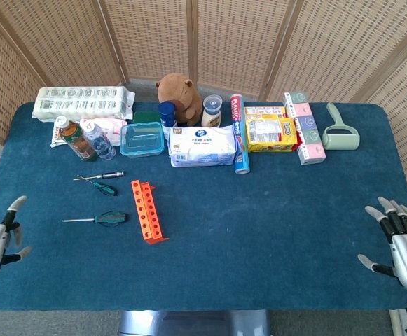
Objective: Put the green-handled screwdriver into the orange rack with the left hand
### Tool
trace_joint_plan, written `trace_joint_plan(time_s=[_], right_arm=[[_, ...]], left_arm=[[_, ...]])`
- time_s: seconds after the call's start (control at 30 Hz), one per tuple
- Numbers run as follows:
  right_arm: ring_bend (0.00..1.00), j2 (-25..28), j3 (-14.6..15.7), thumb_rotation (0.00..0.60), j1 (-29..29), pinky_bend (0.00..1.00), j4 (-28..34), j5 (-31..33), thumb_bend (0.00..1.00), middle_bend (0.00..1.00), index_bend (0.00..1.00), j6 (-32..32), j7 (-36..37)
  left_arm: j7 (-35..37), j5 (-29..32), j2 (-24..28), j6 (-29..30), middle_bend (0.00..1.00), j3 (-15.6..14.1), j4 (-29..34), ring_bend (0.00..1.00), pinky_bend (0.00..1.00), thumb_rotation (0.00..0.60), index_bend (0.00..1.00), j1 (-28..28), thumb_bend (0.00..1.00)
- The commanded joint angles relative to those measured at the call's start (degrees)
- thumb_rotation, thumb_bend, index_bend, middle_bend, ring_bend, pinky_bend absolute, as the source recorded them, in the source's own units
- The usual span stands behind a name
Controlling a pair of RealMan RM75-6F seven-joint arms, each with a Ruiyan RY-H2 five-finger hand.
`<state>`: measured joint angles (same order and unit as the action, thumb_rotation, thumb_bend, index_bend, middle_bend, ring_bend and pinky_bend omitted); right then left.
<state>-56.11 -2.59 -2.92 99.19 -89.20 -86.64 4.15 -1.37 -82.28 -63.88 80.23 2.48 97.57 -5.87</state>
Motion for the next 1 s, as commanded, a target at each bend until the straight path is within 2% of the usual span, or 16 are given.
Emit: trace_joint_plan(time_s=[0.03,0.27,0.4,0.77,1.0], right_arm=[[0.00,0.33,0.09,0.600,0.18,0.00,0.05,-0.36,0.01,0.04,0.16,-0.39,0.80],[0.00,1.03,0.14,0.600,0.44,0.00,-0.08,-0.47,0.02,0.04,0.16,-0.77,2.49],[0.00,1.25,0.15,0.600,0.32,0.00,-0.10,-0.36,0.02,0.04,0.16,-0.42,2.97],[0.00,2.10,0.26,0.600,0.28,0.00,-0.05,-0.26,0.02,0.04,0.16,-0.03,4.84],[0.00,2.51,0.18,0.600,0.37,0.00,-0.19,-0.20,0.02,0.04,0.16,-0.19,5.99]], left_arm=[[-2.29,1.71,-2.74,-3.20,0.95,1.37,-0.52,0.93,0.93,0.600,0.12,-2.56,0.12],[-9.61,10.95,-7.17,-14.65,0.96,4.30,1.18,0.94,0.94,0.600,0.21,-9.75,0.17],[-14.29,16.49,-10.25,-18.34,0.96,5.44,1.56,0.94,0.94,0.600,0.25,-12.91,0.20],[-26.75,28.51,-19.77,-18.74,0.96,7.25,-0.11,0.94,0.94,0.600,0.25,-18.85,0.26],[-31.66,34.52,-22.42,-18.24,0.96,7.52,-0.33,0.94,0.94,0.600,0.25,-21.37,0.26]])
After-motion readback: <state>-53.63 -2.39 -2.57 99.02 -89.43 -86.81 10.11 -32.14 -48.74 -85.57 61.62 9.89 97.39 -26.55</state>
